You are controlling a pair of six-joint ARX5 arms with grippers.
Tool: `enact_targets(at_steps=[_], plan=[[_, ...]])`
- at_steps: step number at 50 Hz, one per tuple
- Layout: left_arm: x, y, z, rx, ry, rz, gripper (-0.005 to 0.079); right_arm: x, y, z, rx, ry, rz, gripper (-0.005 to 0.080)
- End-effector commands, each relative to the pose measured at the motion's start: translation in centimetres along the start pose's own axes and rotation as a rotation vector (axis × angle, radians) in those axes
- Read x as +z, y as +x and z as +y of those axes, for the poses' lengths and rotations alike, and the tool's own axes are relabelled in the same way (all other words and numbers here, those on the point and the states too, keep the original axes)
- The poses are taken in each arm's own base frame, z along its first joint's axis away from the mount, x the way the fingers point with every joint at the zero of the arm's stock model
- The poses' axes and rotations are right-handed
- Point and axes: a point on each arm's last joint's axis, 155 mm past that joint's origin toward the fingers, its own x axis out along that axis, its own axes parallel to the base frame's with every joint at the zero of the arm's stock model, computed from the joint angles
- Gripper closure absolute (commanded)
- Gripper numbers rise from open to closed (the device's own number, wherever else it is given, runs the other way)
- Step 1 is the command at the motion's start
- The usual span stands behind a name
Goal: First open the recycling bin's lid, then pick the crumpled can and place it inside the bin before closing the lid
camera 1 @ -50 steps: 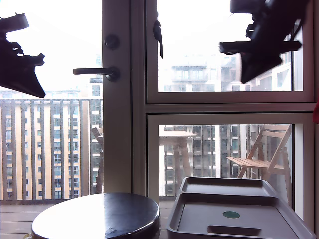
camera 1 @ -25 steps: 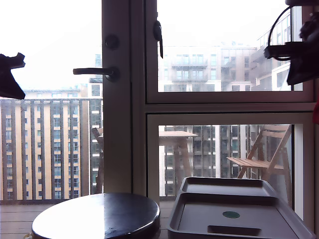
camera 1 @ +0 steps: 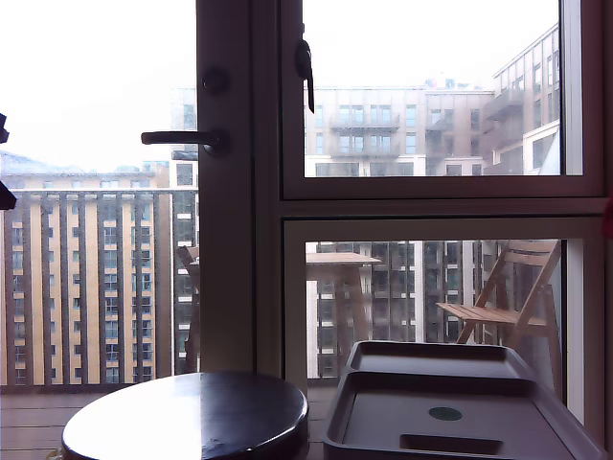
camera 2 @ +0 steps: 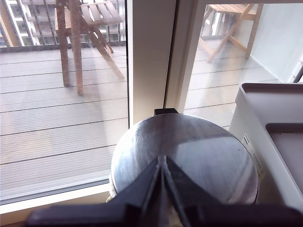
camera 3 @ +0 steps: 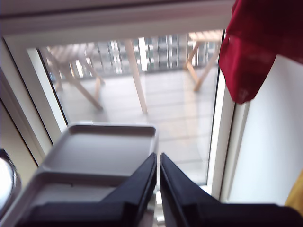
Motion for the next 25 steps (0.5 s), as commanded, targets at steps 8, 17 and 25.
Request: enact_targets(at_steps=[8,17,25], plan=[[0.1,-2.9,0.0,0.036,-0.024,-0.107,0.0763,1.0,-1.9,0.1,0.013,0.01,-0.117,0.0762],[1.9,-5.4,-0.2,0.06,-0.027,-0.231,0.0763,2.4,-3.6,0.2,0.023,-0.023,-0.212,0.0762],[2.4,-6.9,-0.3,0.08,-0.008,-0.278,0.0763,1.5,-4.7,1.7,0.099,-0.071,-0.236,0.0762]])
